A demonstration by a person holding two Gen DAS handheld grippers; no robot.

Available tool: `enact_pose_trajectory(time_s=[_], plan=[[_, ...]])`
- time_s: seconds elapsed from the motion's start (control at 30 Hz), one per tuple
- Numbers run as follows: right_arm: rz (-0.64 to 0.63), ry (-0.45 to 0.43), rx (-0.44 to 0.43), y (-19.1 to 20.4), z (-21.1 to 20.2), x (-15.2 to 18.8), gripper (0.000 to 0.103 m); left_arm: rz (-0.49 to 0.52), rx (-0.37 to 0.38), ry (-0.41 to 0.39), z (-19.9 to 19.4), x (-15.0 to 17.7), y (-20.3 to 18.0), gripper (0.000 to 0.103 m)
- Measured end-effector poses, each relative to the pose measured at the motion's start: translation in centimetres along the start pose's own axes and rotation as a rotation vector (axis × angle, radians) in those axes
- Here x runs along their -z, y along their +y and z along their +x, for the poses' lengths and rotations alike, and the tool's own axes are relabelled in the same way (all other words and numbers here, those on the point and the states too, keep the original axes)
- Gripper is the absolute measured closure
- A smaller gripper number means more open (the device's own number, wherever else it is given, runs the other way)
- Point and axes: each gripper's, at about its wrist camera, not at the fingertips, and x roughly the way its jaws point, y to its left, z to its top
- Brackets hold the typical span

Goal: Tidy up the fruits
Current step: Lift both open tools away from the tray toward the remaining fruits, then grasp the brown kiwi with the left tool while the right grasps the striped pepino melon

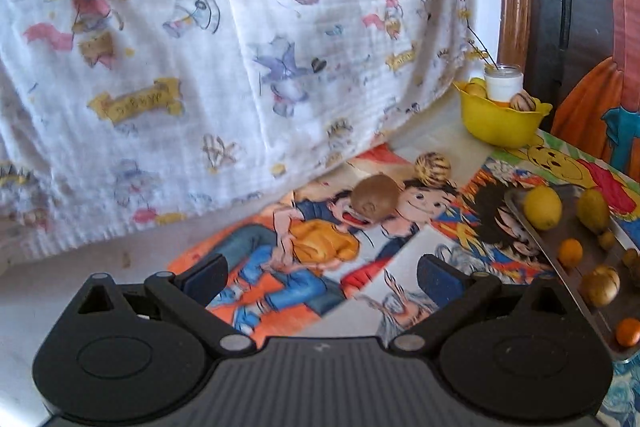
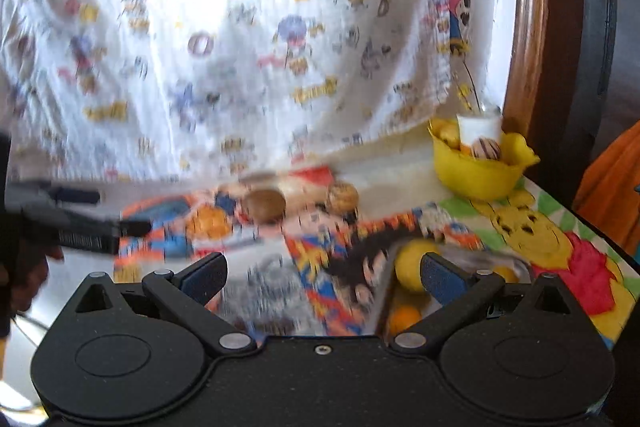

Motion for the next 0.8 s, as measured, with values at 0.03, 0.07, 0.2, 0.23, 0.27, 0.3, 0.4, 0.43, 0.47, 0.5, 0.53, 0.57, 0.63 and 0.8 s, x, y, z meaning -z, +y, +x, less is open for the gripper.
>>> enact_pose_trajectory(time_s=[0.03, 0.07, 0.2, 0.23, 0.27, 0.3, 0.4, 0.43, 0.47, 0.5, 0.53, 0.57, 0.63, 0.8], plan=[[0.005, -0.007, 0.000, -0.1, 0.6, -1.0, 0.001, 0.009, 0.001, -0.008, 0.3, -0.3, 0.0, 0.000], [0.007, -0.012, 0.001, -0.2, 1.1, -1.9, 0.001, 0.022, 0.002, -0.017, 0.7, -0.7, 0.1, 0.000], [-0.023, -0.029, 0.041, -0.7, 3.7, -4.7, 0.001, 0.047, 0.005, -0.047, 2.1, -1.9, 0.3, 0.000], [-0.032, -0.030, 0.060, -0.9, 4.4, -5.1, 0.001, 0.047, 0.006, -0.053, 2.4, -2.1, 0.3, 0.000], [-0.041, -0.031, 0.080, -1.1, 5.2, -5.6, 0.001, 0.051, 0.010, -0.058, 2.7, -2.3, 0.3, 0.000], [-0.045, -0.028, 0.090, -1.3, 6.0, -6.0, 0.001, 0.057, 0.014, -0.064, 3.0, -2.4, 0.3, 0.000], [-0.031, -0.021, 0.096, -2.2, 8.3, -6.7, 0.001, 0.083, 0.027, -0.098, 4.1, -2.9, -0.1, 0.000], [-0.021, -0.021, 0.094, -2.5, 9.1, -6.8, 0.001, 0.092, 0.032, -0.110, 4.3, -3.0, -0.3, 0.000], [-0.009, -0.019, 0.091, -2.8, 10.1, -7.0, 0.001, 0.104, 0.039, -0.126, 4.8, -3.1, -0.5, 0.000], [0.000, -0.015, 0.084, -3.0, 11.0, -7.1, 0.001, 0.113, 0.045, -0.137, 5.1, -3.1, -0.7, 0.000], [0.008, -0.012, 0.072, -3.3, 12.0, -7.2, 0.001, 0.122, 0.052, -0.148, 5.5, -3.2, -1.0, 0.000], [0.014, -0.010, 0.061, -3.4, 13.0, -7.2, 0.001, 0.132, 0.063, -0.157, 6.1, -3.2, -1.2, 0.000], [0.017, -0.007, 0.043, -3.6, 14.8, -7.0, 0.001, 0.153, 0.084, -0.162, 7.2, -3.3, -1.7, 0.000], [0.000, 0.014, 0.019, -3.7, 19.1, -6.0, 0.001, 0.204, 0.117, -0.119, 10.4, -3.3, -2.8, 0.000]])
